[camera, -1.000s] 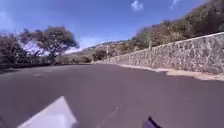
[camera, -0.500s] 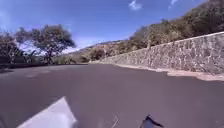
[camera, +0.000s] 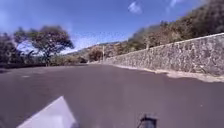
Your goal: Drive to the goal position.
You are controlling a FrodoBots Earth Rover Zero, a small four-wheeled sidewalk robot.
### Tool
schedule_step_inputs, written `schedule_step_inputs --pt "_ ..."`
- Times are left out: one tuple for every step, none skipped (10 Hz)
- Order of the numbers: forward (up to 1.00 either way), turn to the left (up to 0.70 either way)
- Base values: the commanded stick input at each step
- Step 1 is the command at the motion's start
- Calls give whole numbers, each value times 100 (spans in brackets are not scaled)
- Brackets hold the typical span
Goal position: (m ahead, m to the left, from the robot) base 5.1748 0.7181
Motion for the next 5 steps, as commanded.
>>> schedule_step_inputs --pt "50 0" --pt "50 0" --pt "50 0" --pt "50 0" --pt "50 0"
